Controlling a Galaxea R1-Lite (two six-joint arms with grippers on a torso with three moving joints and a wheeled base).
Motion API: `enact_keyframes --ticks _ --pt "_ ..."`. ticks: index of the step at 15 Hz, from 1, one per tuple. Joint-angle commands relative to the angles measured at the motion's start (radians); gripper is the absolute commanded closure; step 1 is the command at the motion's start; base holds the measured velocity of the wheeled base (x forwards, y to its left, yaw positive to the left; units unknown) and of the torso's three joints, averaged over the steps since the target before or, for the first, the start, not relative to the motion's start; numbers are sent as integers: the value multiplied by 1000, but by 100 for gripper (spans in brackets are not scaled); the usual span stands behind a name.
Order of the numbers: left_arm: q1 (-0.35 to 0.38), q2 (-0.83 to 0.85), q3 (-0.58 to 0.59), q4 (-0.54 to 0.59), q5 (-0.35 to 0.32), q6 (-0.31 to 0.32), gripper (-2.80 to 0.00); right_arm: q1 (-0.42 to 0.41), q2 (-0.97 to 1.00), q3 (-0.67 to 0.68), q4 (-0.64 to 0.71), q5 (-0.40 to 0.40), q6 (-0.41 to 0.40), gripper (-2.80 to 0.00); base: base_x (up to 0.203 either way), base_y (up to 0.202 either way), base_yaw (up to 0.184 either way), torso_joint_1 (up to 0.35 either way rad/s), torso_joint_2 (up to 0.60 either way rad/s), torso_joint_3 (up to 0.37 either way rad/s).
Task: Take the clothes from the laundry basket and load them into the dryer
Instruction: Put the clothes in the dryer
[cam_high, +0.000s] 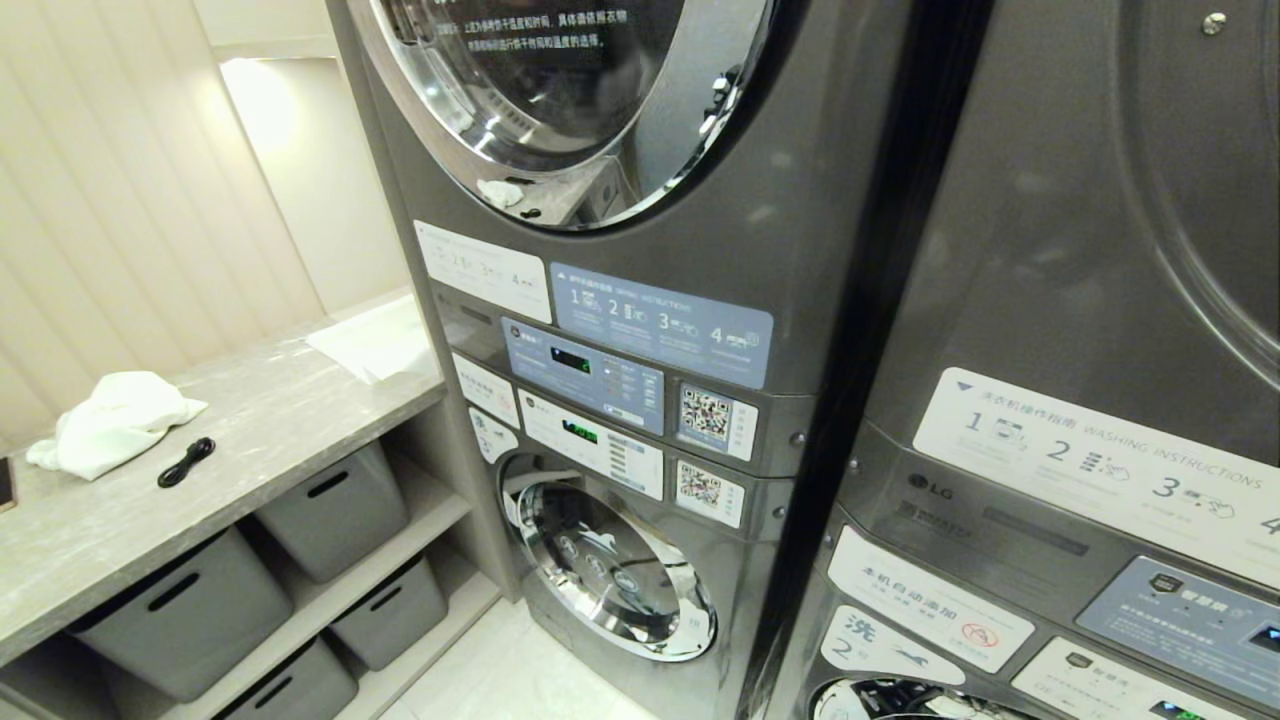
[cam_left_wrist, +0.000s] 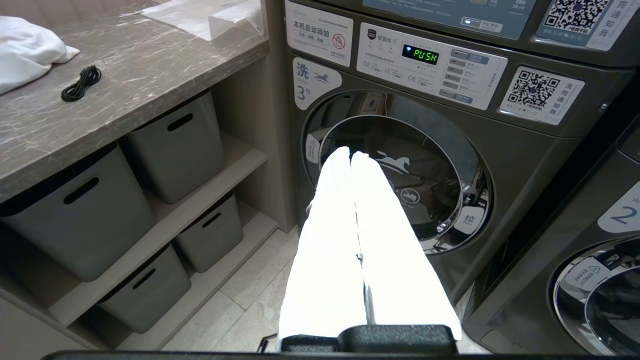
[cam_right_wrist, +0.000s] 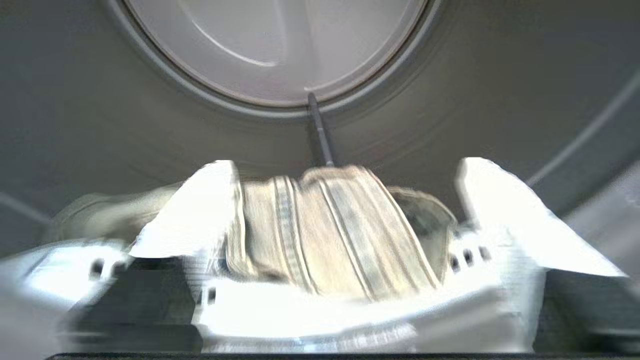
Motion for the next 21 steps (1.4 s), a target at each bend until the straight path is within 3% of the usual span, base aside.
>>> enact_keyframes --ticks 1,6,10,15,21 --pt "0 -2 0 0 0 0 0 1 -104 82 -11 7 5 0 0 0 0 0 0 0" --pt "0 -2 0 -3 0 0 0 1 -130 242 -6 31 -6 0 0 0 0 0 0 0" --pt "0 -2 0 -1 1 0 0 1 -61 259 -10 29 -2 0 0 0 0 0 0 0" --pt "0 -2 0 -1 0 0 0 0 160 182 -112 -15 -2 0 0 0 0 0 0 0" --pt "0 -2 0 -1 0 0 0 0 440 -61 -131 -102 1 0 0 0 0 0 0 0"
